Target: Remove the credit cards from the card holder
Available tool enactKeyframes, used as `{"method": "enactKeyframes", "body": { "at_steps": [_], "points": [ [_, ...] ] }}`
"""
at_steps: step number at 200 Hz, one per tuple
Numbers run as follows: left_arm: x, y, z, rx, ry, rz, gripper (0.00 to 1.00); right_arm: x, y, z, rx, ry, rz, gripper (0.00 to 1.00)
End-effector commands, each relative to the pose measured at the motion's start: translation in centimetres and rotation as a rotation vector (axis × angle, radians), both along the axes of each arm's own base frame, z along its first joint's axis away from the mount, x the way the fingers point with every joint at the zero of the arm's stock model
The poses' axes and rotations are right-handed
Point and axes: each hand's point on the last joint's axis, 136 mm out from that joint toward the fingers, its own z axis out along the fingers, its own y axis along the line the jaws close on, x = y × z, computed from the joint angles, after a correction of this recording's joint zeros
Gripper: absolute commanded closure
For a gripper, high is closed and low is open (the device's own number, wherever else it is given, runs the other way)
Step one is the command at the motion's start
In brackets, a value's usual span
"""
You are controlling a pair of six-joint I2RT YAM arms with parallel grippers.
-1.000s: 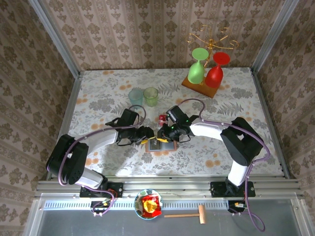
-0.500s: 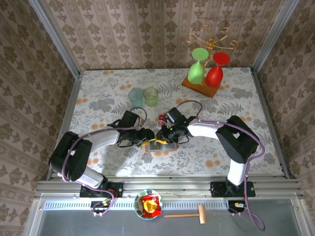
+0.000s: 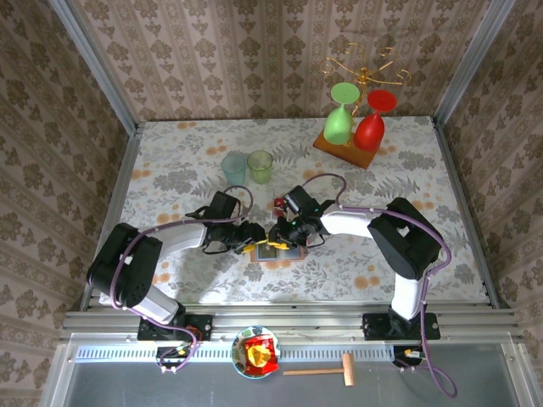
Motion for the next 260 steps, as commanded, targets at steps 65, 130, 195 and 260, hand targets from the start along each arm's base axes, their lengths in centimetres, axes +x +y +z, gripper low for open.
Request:
{"method": "enactKeyframes", "body": {
  "at_steps": [65,130,195,260],
  "points": [
    [-0.3,0.5,-0.7,0.017,0.021,-0.007,0.51,0.2,-0.9,0.0,-0.067,-0.032,0.006,0.74],
    [0.4,0.6,1.9,0.027,-0.037,-0.01,0.52,0.4,-0.8,1.3,-0.05,-0.055,0.004,0.75],
    [1.0,0.3,3.7,0.007,-0.068,-0.01,0.54,0.6,-0.9,2.0,-0.037,-0.068,0.001,0.75],
    [0.7,-1.0,3.1,-0.022,-0.046,-0.036,0.79,0.8,-1.4,2.3,-0.011,-0.063,-0.016,0.78]
  ]
}}
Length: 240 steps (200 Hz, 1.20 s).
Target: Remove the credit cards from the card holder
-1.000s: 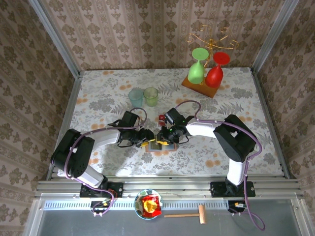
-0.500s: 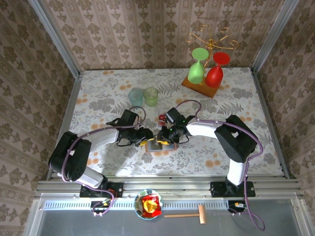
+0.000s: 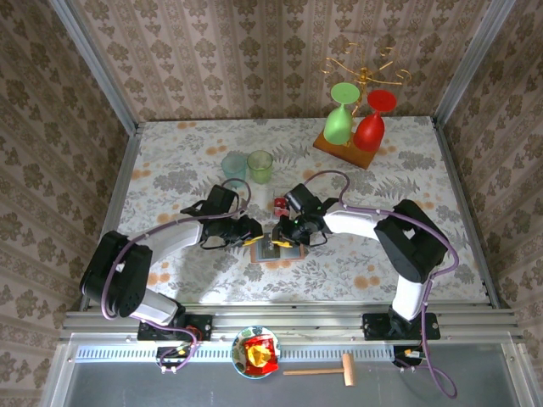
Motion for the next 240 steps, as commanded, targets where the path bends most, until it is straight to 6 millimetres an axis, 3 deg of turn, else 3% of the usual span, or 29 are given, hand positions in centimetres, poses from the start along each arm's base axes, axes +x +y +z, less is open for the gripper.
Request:
{"method": "enactKeyframes", "body": {
  "at_steps": [1,32,79,240],
  "points": [
    [0.1,-0.9,0.2,-0.019,0.0,-0.028,0.79,0.3,-0.2,1.2,0.021,-0.026,0.001,0.78],
    [-0.2,-1.3,-0.7,-0.018,0.016,-0.029,0.89,0.2,-0.6,0.7,0.015,-0.014,-0.001,0.79],
    [-0.8,-0.9,-2.3,0.015,0.044,-0.029,0.95,0.0,-1.1,-0.3,0.006,0.006,-0.005,0.79],
    [-1.5,0.5,-4.2,0.102,0.077,-0.045,0.97,-0.7,-0.8,-2.3,0.023,0.058,0.005,0.8]
  ]
}}
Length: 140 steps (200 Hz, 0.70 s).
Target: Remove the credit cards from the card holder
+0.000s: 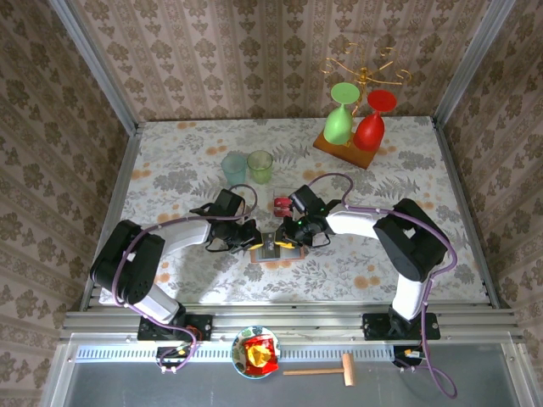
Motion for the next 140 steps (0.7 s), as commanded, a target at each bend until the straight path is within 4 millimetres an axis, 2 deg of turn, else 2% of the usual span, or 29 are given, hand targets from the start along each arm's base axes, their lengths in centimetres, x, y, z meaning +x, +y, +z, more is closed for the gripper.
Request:
{"method": "enactKeyframes", "body": {
  "at_steps": [1,88,140],
  "points": [
    [-0.77,0.65,-1.26,0.043,0.028,-0.02,0.97,-0.6,-0.05,-1.09,0.008,0.033,0.013,0.8],
    [-1.05,0.54,-2.12,0.046,0.054,-0.036,0.97,-0.8,0.28,-1.28,0.035,0.048,0.019,0.81],
    [-1.01,0.59,-1.97,0.047,0.051,-0.035,0.97,-0.78,0.06,-1.22,0.032,0.038,0.011,0.86]
  ]
}}
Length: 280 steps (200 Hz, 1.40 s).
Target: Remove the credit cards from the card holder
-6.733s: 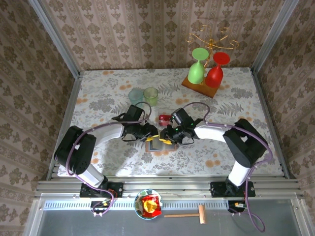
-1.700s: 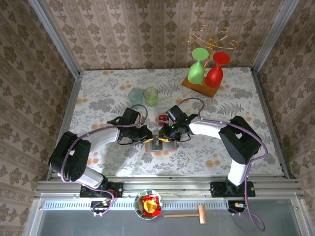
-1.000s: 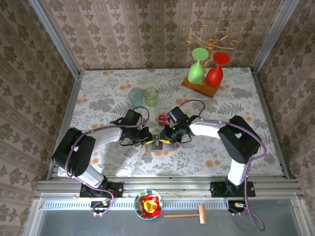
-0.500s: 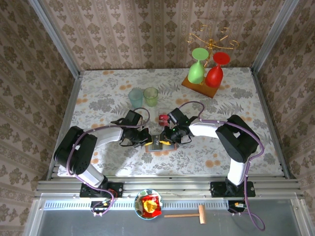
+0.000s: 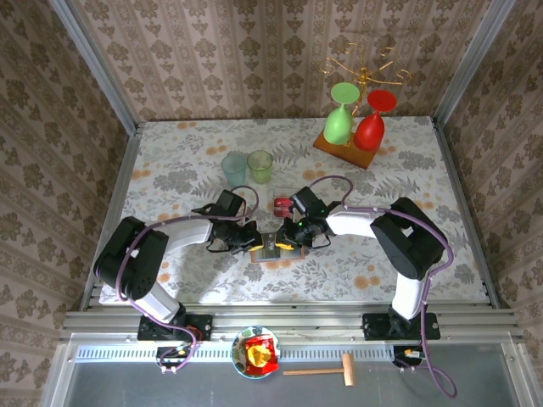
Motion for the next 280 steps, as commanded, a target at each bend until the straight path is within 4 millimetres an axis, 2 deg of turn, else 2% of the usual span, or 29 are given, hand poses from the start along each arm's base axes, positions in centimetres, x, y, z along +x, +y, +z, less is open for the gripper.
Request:
{"method": "enactKeyframes", "body": {
  "at_steps": [1,62,176,224,280],
  "points": [
    [-0.8,0.6,-1.1,0.04,0.031,-0.018,0.97,-0.4,-0.2,-0.6,0.0,0.019,-0.002,0.86],
    [-0.6,0.7,-0.8,0.04,0.022,-0.015,0.96,-0.2,-1.1,-0.3,-0.018,-0.001,-0.016,0.9],
    [-0.3,0.7,-0.5,0.032,0.017,-0.011,0.95,0.2,-4.5,1.0,-0.114,-0.062,-0.01,0.92],
    [-0.2,0.5,-0.2,0.021,0.01,-0.011,0.96,0.3,-2.0,1.5,0.026,-0.044,0.009,0.85],
    [-0.1,0.4,-0.2,0.018,0.01,-0.011,0.96,0.1,-1.0,0.2,0.06,-0.001,0.017,0.82]
  ]
}}
